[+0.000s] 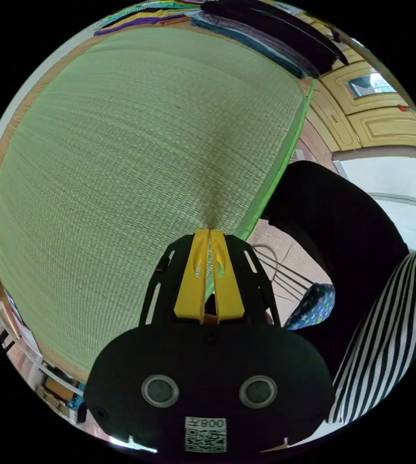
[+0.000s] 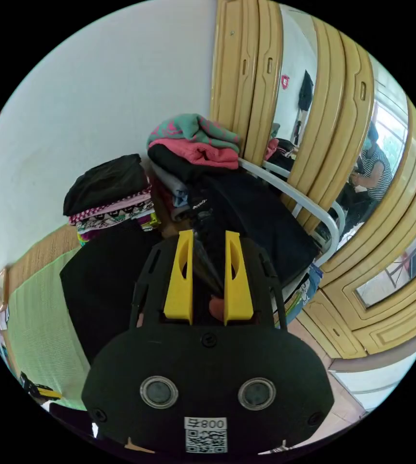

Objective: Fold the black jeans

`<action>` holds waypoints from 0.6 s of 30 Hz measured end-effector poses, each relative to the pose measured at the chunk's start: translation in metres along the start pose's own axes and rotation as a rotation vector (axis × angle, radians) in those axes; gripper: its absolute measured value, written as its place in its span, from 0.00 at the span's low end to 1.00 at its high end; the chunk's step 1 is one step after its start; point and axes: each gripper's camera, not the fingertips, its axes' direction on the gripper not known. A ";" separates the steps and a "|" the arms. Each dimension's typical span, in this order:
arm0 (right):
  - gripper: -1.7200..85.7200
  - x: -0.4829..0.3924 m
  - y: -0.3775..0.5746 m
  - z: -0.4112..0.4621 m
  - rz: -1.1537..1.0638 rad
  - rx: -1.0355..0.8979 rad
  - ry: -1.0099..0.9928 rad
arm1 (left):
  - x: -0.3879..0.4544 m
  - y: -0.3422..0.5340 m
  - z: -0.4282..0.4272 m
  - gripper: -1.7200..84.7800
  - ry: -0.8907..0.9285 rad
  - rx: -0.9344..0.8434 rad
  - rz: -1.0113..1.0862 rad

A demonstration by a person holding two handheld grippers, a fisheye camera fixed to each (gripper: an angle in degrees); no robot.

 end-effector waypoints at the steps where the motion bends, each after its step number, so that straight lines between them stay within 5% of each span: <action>1: 0.14 0.003 -0.007 0.008 -0.002 -0.011 -0.002 | 0.002 -0.008 -0.001 0.02 -0.020 -0.029 -0.017; 18: 0.17 0.032 -0.108 0.186 -0.102 -0.183 0.063 | -0.006 -0.085 -0.008 0.02 0.002 -0.265 -0.190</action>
